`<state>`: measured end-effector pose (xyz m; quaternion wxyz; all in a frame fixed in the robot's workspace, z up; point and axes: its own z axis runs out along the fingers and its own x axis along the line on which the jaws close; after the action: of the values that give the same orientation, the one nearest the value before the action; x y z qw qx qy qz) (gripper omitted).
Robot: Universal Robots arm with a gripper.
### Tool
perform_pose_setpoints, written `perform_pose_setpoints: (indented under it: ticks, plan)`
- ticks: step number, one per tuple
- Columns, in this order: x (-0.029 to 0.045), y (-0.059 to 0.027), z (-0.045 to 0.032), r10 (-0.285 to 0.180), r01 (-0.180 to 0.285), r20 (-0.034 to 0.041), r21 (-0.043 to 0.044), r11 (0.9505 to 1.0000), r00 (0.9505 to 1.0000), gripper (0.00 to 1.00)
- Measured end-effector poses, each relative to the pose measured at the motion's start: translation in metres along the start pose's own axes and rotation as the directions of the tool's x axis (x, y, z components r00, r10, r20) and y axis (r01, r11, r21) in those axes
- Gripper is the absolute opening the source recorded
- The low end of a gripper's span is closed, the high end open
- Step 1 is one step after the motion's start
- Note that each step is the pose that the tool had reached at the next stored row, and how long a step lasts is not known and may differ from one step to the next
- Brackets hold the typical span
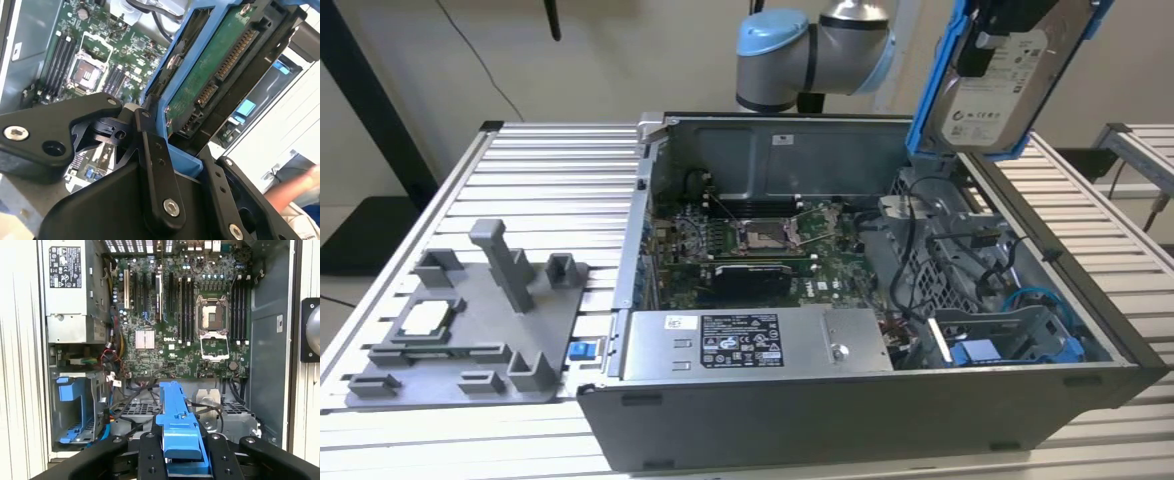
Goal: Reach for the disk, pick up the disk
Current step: 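Pick up the disk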
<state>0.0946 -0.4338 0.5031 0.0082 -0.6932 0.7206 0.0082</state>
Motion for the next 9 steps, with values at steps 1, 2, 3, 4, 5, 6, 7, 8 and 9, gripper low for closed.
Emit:
perform_pose_setpoints:
  ticks: [1, 2, 3, 4, 5, 6, 7, 8, 9]
  plan:
    - [0.0025, -0.0002, 0.0001, 0.0, 0.0, 0.0, -0.0002, 1.0, 1.0, 0.0]
    - [0.0051, -0.0004, 0.0001, 0.0, 0.0, 0.0, -0.0005, 1.0, 1.0, 0.0]
    - [0.0076, -0.0006, 0.0001, 0.0, 0.0, -0.0001, -0.0006, 1.0, 1.0, 0.0]
    - [0.0101, -0.0008, 0.0002, 0.0, 0.0, 0.0, -0.0008, 1.0, 1.0, 0.0]
    - [0.0122, -0.001, 0.0002, 0.0, 0.0, 0.0, -0.0009, 1.0, 1.0, 0.0]
    - [0.0144, -0.0011, 0.0002, 0.0, 0.0, 0.0, -0.001, 1.0, 1.0, 0.0]
    - [0.0167, -0.0013, 0.0002, 0.001, -0.001, 0.0, -0.0012, 1.0, 1.0, 0.0]
    - [0.0188, -0.0015, 0.0003, 0.001, -0.001, 0.0, -0.0014, 1.0, 1.0, 0.0]
    - [0.0211, -0.0016, 0.0002, 0.001, -0.001, 0.0, -0.0015, 1.0, 1.0, 0.0]
